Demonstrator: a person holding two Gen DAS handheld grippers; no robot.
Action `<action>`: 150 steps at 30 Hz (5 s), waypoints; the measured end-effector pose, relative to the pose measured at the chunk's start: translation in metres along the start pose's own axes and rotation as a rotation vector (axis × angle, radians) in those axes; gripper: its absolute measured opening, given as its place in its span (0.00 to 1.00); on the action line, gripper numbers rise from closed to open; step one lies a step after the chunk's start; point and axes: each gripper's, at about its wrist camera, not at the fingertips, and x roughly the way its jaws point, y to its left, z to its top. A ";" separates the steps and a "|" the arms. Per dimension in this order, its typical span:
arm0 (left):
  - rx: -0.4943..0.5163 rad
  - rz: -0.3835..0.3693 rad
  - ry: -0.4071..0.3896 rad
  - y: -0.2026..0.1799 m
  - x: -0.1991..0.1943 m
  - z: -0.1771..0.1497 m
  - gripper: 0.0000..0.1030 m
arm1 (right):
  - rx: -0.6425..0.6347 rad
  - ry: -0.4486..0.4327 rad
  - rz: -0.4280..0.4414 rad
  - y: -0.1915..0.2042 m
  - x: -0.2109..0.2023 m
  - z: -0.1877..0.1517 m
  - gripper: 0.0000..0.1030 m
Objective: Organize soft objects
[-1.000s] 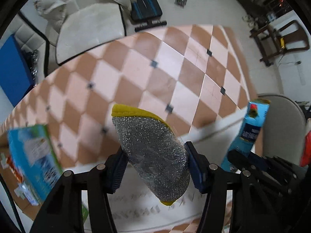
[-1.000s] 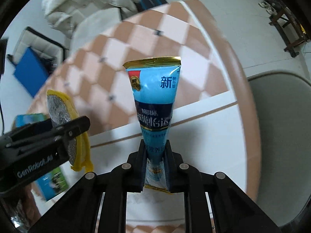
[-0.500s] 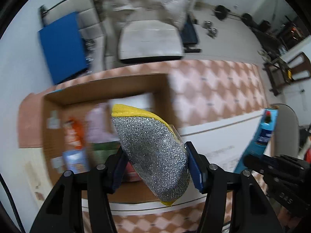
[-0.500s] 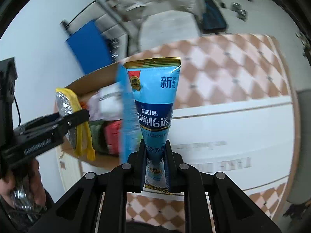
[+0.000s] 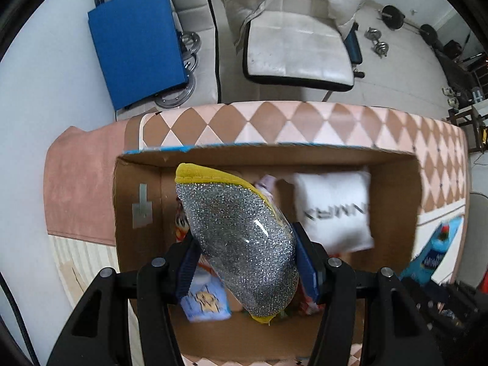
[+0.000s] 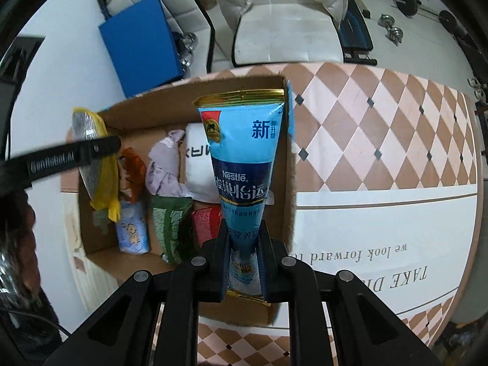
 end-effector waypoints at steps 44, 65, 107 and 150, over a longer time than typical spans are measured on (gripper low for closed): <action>-0.077 -0.077 -0.077 0.035 -0.009 -0.091 0.86 | -0.008 -0.036 -0.142 0.029 0.016 -0.041 1.00; -0.072 0.006 -0.366 0.004 -0.142 -0.203 0.86 | -0.048 -0.287 -0.123 0.025 -0.127 -0.137 1.00; -0.041 -0.021 -0.546 -0.006 -0.248 -0.293 0.94 | -0.064 -0.539 -0.216 0.049 -0.273 -0.240 1.00; -0.045 0.002 -0.583 -0.018 -0.260 -0.303 0.99 | -0.081 -0.566 -0.233 0.040 -0.298 -0.251 1.00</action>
